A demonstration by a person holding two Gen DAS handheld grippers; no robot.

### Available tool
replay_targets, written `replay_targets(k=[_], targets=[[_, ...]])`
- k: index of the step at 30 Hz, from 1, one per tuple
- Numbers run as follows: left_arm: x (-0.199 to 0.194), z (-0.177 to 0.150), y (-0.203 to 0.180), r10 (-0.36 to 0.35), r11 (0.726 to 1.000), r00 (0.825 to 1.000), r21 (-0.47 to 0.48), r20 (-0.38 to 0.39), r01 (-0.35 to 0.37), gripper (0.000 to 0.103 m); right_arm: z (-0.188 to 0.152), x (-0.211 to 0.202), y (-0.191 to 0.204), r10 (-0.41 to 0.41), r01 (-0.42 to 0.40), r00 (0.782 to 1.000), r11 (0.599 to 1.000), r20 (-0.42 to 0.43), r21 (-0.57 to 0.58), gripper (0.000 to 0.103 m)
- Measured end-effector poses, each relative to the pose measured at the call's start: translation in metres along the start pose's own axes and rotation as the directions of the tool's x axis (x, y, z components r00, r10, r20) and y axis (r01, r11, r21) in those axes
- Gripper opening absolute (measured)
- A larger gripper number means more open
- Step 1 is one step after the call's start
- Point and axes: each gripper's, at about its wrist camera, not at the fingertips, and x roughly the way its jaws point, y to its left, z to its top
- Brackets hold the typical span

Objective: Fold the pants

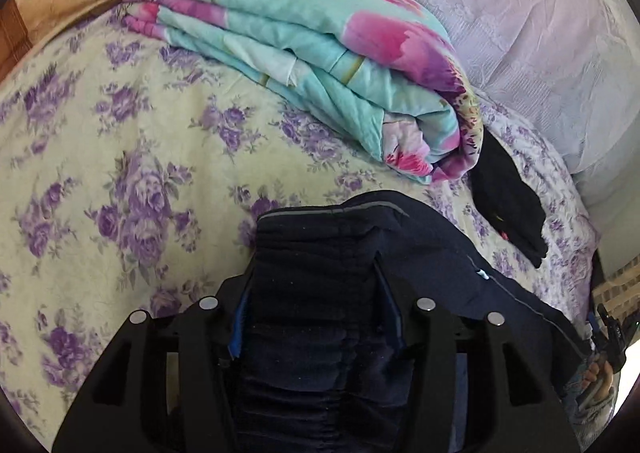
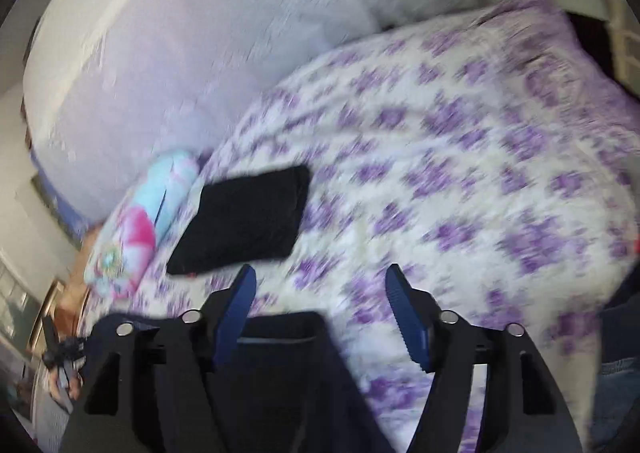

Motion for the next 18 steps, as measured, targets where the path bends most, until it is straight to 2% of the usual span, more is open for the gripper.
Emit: replay_targets(k=[2, 5, 7, 9, 12, 14, 18], targets=[[0.001, -0.002, 0.004, -0.018, 1.0, 1.0, -0.005, 0.007, 0.018, 0.054, 0.001, -0.026, -0.016, 0.017, -0.017, 1.0, 1.0, 0.003, 0.023, 0.068], [0.006, -0.01, 0.008, -0.025, 1.0, 0.999, -0.002, 0.025, 0.025, 0.055, -0.033, -0.069, -0.027, 0.028, -0.028, 1.0, 1.0, -0.012, 0.012, 0.068], [0.007, -0.012, 0.01, -0.034, 0.999, 0.999, -0.016, 0.03, 0.035, 0.056, -0.072, -0.089, -0.02, -0.02, 0.019, 0.999, 0.999, -0.025, -0.049, 0.067], [0.009, -0.012, 0.009, -0.041, 0.999, 0.999, -0.021, 0.03, 0.042, 0.058, -0.109, -0.097, -0.001, -0.082, 0.078, 0.996, 0.984, -0.019, -0.158, 0.066], [0.009, -0.013, 0.01, -0.044, 0.998, 0.998, -0.031, 0.034, 0.045, 0.061, -0.143, -0.09, 0.03, -0.147, 0.144, 0.989, 0.944, 0.015, -0.296, 0.061], [0.008, -0.015, 0.013, -0.055, 0.997, 0.998, -0.043, 0.038, 0.057, 0.072, -0.156, -0.073, 0.054, -0.138, 0.125, 0.99, 0.921, -0.009, -0.37, 0.061], [0.002, -0.021, 0.015, -0.06, 0.997, 0.996, -0.054, 0.061, 0.063, 0.084, -0.163, -0.038, 0.101, -0.12, 0.091, 0.992, 0.87, -0.03, -0.485, 0.056]])
